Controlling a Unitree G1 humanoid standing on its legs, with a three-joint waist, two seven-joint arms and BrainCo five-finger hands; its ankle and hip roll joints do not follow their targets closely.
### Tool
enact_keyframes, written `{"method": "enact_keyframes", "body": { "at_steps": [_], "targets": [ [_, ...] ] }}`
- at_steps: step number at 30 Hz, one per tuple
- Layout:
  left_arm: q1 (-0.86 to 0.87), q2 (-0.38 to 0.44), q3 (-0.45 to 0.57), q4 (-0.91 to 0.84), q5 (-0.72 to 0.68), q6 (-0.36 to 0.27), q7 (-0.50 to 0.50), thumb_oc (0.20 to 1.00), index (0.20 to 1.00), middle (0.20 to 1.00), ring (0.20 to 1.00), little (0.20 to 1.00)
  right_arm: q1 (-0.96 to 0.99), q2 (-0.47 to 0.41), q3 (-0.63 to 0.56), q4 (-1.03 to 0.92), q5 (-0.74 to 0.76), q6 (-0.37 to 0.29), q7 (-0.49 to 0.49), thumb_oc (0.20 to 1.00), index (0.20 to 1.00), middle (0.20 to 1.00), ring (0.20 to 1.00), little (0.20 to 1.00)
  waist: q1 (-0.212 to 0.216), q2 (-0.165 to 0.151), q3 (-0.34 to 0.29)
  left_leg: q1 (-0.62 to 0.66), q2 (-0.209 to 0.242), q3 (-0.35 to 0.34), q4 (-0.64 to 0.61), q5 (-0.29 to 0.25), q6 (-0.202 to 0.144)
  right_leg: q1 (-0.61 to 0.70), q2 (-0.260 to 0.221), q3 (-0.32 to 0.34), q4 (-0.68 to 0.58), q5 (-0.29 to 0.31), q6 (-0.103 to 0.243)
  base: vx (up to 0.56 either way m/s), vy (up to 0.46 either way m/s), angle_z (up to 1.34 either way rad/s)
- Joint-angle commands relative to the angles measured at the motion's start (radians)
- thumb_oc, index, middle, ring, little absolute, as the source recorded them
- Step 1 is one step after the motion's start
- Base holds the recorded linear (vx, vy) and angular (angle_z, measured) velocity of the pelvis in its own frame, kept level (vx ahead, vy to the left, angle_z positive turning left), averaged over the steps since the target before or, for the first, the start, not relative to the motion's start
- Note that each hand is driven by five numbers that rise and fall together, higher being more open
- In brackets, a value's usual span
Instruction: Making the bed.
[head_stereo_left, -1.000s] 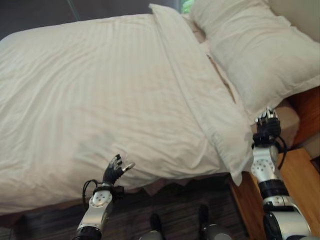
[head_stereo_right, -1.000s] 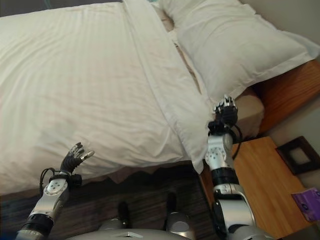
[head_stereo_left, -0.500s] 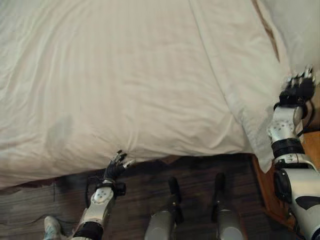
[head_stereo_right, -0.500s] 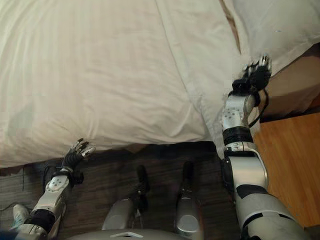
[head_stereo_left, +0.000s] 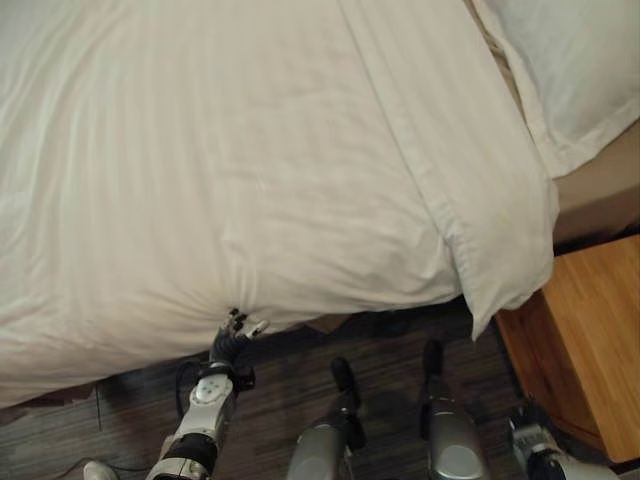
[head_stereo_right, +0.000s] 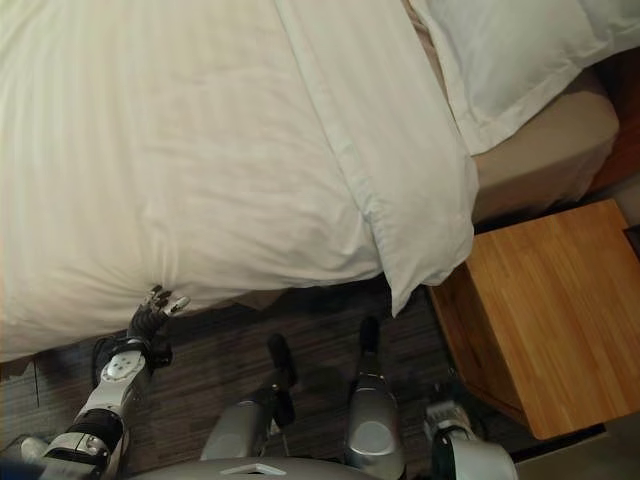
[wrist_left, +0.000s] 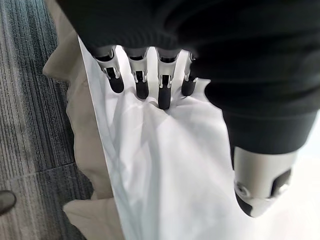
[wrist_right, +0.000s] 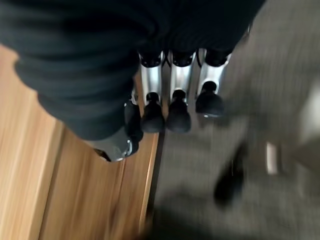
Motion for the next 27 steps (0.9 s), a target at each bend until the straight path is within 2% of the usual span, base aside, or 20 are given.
{"method": "enact_keyframes", "body": {
  "at_steps": [1,7,8,12,22,27],
  "targets": [
    [-0.091,-0.044,-0.068,0.05,-0.026,0.019,-0.054,1.0,1.0,1.0,1.0,1.0,-0.074,-0.02,0.092,-0.105,-0.252,0.005,0.013,1.0,1.0,1.0,1.0,1.0,-0.029,-0.011,-0.006,0.072,0.087,0.033,0.014,-0.089,-0.058,0.022,-0.038,0.004,0.041,-0.12,0.061,-0.04,-0.021,-0.18],
    [-0.048,-0.088,-0.093,0.072,0.018,0.051,-0.071,1.0,1.0,1.0,1.0,1.0,-0.024,-0.02,0.28,-0.282,-0.519,0.024,0.016,1.0,1.0,1.0,1.0,1.0,-0.036,-0.077,-0.066,0.145,0.1,0.054,0.014,-0.101,-0.054,0.085,-0.025,0.018,0.041,-0.129,0.055,0.02,-0.023,-0.11],
    [-0.04,-0.111,-0.131,0.08,0.061,0.058,-0.083,1.0,1.0,1.0,1.0,1.0,-0.011,-0.013,0.353,-0.389,-0.61,0.023,0.015,1.0,1.0,1.0,1.0,1.0,-0.048,-0.102,-0.107,0.181,0.105,0.067,0.014,-0.108,-0.05,0.109,-0.016,0.032,0.04,-0.133,0.054,0.07,0.022,-0.14],
    [0.002,-0.125,-0.187,-0.04,0.049,0.064,-0.132,1.0,1.0,1.0,1.0,1.0,0.037,-0.012,0.443,-0.599,-0.733,0.018,0.029,1.0,1.0,1.0,1.0,1.0,-0.063,-0.133,-0.187,0.224,0.112,0.079,0.014,-0.118,-0.042,0.142,-0.007,0.044,0.045,-0.141,0.052,0.07,0.032,-0.26],
    [0.046,-0.092,-0.256,-0.225,0.043,0.067,-0.204,1.0,1.0,1.0,1.0,1.0,0.104,-0.008,0.493,-0.759,-0.813,0.015,0.055,1.0,1.0,1.0,1.0,1.0,-0.081,-0.161,-0.246,0.269,0.113,0.078,0.014,-0.137,-0.033,0.18,-0.002,0.036,0.077,-0.163,0.055,0.03,0.018,0.01],
    [0.046,-0.084,-0.247,-0.218,0.07,0.068,-0.179,1.0,1.0,1.0,1.0,1.0,0.089,-0.008,0.511,-0.777,-0.842,0.021,0.042,1.0,1.0,1.0,1.0,1.0,-0.077,-0.173,-0.26,0.28,0.108,0.076,0.014,-0.146,-0.028,0.195,-0.005,0.026,0.078,-0.16,0.057,0.02,0.03,0.03]
  ]
}}
